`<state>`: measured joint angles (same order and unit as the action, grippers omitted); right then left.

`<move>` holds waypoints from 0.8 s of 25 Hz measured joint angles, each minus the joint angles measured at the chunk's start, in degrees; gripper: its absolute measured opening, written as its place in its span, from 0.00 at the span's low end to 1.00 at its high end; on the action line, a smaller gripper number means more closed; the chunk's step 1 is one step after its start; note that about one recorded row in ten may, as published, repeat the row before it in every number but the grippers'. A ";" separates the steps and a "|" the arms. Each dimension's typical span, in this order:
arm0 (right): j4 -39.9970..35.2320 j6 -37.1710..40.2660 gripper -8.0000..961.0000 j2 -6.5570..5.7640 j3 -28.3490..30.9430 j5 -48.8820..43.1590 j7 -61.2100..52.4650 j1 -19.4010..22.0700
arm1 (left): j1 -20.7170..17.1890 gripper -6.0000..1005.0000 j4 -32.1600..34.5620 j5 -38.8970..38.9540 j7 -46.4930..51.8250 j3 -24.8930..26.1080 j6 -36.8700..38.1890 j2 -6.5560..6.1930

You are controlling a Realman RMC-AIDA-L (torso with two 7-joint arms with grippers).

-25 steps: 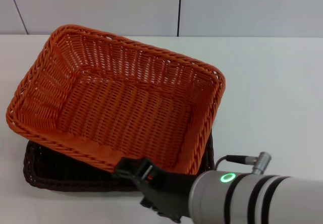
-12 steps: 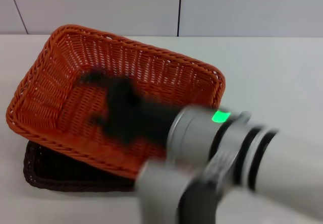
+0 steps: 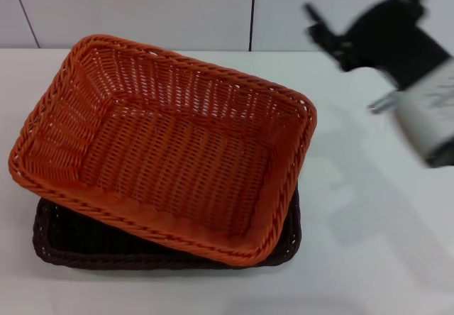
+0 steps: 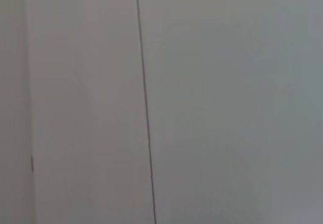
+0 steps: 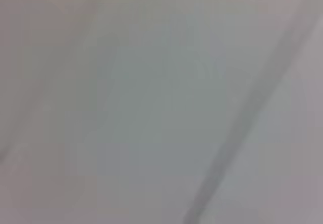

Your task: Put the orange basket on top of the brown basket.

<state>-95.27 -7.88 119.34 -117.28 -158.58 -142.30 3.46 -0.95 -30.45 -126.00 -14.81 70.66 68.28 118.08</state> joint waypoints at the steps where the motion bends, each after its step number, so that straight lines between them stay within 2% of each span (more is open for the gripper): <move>1: 2.42 -5.24 0.78 -0.03 0.01 1.79 -2.49 1.36 | -0.06 0.78 -0.01 0.01 0.91 0.09 0.41 0.00; 2: 8.52 -17.56 0.78 -0.17 -0.18 5.61 -7.93 3.55 | -0.15 0.78 0.10 -0.12 3.71 0.31 0.88 -0.01; 4: 14.57 -28.73 0.78 -0.35 -0.38 7.41 -13.43 4.64 | -0.12 0.78 0.59 -0.44 6.55 0.55 1.20 -0.07; 5: 14.57 -28.73 0.78 -0.35 -0.38 7.41 -13.43 4.64 | -0.12 0.78 0.59 -0.44 6.55 0.55 1.20 -0.07; 6: 20.38 -37.57 0.78 -0.45 -0.44 8.00 -18.16 5.10 | 0.09 0.78 1.16 -0.64 7.52 0.67 1.52 -0.14; 7: 20.38 -37.57 0.78 -0.45 -0.44 8.00 -18.16 5.10 | 0.09 0.78 1.16 -0.64 7.52 0.67 1.52 -0.14; 8: 23.54 -41.67 0.78 -0.43 -0.45 8.33 -20.28 5.18 | 0.24 0.78 1.42 -0.65 7.64 0.68 1.69 -0.17; 9: 29.66 -49.40 0.78 -0.39 -0.43 9.81 -23.92 4.89 | 0.36 0.78 1.56 -0.65 7.65 0.70 1.92 -0.21; 10: 29.66 -49.40 0.78 -0.39 -0.43 9.81 -23.92 4.89 | 0.36 0.78 1.56 -0.65 7.65 0.70 1.92 -0.21; 11: 36.20 -57.30 0.78 -0.36 -0.42 12.34 -26.25 4.04 | 0.43 0.78 1.64 -0.66 7.65 0.75 2.41 -0.21; 12: 36.20 -57.30 0.78 -0.36 -0.42 12.34 -26.25 4.04 | 0.43 0.78 1.64 -0.66 7.65 0.75 2.41 -0.21; 14: 46.03 -66.27 0.78 -0.22 -1.54 16.70 -26.70 1.23 | 0.76 0.78 2.52 -0.66 7.56 1.02 3.50 -0.22; 15: 46.03 -66.27 0.78 -0.22 -1.54 16.70 -26.70 1.23 | 0.90 0.78 2.86 -0.65 7.56 1.12 3.71 -0.22; 16: 51.34 -70.29 0.78 -0.15 -4.10 21.16 -26.74 -1.17 | 1.10 0.78 3.24 -0.66 7.56 1.23 3.99 -0.22; 20: 55.01 -72.79 0.78 -0.16 -8.08 26.53 -26.78 -3.54 | 1.70 0.78 4.41 -0.57 7.69 1.82 4.40 -0.22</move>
<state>-40.26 -80.67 119.18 -125.36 -132.04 -169.09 -0.08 0.75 -26.03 -126.58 -7.12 72.48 72.68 117.85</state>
